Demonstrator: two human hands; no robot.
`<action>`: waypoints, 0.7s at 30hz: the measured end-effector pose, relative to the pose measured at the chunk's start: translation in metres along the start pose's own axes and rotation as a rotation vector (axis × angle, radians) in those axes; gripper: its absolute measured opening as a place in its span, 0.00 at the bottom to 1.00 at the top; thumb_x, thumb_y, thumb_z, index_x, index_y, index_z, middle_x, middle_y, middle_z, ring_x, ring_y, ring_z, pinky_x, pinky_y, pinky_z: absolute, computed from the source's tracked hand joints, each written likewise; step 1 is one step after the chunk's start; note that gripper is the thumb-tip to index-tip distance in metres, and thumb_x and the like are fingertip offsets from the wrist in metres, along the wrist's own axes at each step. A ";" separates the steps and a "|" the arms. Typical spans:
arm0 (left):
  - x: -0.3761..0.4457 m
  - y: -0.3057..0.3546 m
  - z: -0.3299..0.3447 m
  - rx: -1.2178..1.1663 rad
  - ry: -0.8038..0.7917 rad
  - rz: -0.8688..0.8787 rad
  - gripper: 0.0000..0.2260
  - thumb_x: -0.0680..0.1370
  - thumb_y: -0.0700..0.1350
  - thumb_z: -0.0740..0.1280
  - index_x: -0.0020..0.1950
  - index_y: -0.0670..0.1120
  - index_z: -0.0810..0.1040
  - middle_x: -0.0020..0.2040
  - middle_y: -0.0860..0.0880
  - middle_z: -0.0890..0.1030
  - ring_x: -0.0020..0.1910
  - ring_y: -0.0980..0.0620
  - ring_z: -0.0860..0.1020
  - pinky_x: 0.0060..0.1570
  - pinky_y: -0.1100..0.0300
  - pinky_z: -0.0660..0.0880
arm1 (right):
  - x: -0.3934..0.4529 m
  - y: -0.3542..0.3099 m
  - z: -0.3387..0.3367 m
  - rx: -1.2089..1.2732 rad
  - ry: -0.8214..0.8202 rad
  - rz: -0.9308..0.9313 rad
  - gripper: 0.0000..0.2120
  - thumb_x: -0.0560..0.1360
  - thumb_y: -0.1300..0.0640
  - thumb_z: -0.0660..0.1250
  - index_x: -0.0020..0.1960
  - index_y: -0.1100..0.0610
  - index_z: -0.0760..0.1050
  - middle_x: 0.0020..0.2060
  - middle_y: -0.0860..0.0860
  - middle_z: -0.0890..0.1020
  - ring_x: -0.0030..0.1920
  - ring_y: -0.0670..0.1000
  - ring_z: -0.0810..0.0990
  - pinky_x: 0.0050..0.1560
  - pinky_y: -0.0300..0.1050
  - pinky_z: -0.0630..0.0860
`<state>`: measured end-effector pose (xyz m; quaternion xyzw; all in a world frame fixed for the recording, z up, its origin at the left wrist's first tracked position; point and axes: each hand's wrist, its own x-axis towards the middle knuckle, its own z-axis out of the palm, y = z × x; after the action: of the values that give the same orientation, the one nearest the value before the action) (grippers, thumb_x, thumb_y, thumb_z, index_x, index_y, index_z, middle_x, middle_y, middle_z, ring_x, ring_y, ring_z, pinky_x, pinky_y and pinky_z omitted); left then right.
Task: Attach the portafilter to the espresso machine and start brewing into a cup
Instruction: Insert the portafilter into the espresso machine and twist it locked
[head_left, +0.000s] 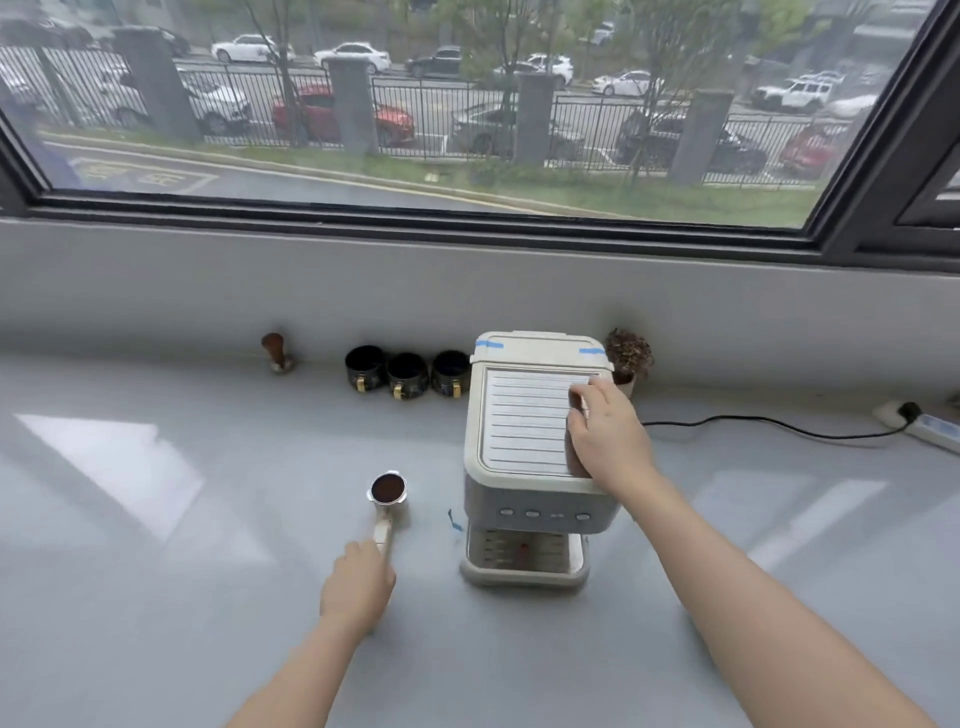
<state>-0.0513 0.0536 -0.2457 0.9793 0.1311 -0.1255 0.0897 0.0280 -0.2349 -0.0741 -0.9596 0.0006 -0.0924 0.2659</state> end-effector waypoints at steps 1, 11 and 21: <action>0.000 -0.002 0.005 -0.014 -0.033 -0.016 0.11 0.80 0.47 0.57 0.58 0.41 0.69 0.51 0.46 0.72 0.52 0.45 0.77 0.39 0.56 0.70 | 0.000 0.001 0.002 -0.014 0.005 0.000 0.17 0.79 0.55 0.55 0.66 0.55 0.70 0.70 0.52 0.69 0.72 0.53 0.64 0.69 0.50 0.65; 0.013 -0.003 0.023 -0.329 -0.084 -0.151 0.07 0.76 0.38 0.59 0.46 0.41 0.60 0.37 0.45 0.73 0.35 0.42 0.73 0.35 0.52 0.69 | 0.000 0.002 0.008 -0.213 -0.110 -0.024 0.24 0.80 0.46 0.49 0.74 0.52 0.58 0.77 0.53 0.57 0.78 0.53 0.48 0.77 0.50 0.50; -0.030 -0.006 0.019 -0.421 0.074 -0.062 0.06 0.74 0.42 0.62 0.49 0.46 0.69 0.32 0.45 0.77 0.31 0.42 0.77 0.29 0.52 0.72 | -0.001 0.010 0.001 -0.039 -0.090 0.049 0.24 0.78 0.42 0.55 0.73 0.46 0.62 0.78 0.48 0.56 0.78 0.48 0.50 0.73 0.49 0.58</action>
<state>-0.0858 0.0485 -0.2567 0.9383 0.1876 -0.0620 0.2837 0.0271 -0.2428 -0.0797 -0.9674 0.0138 -0.0426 0.2492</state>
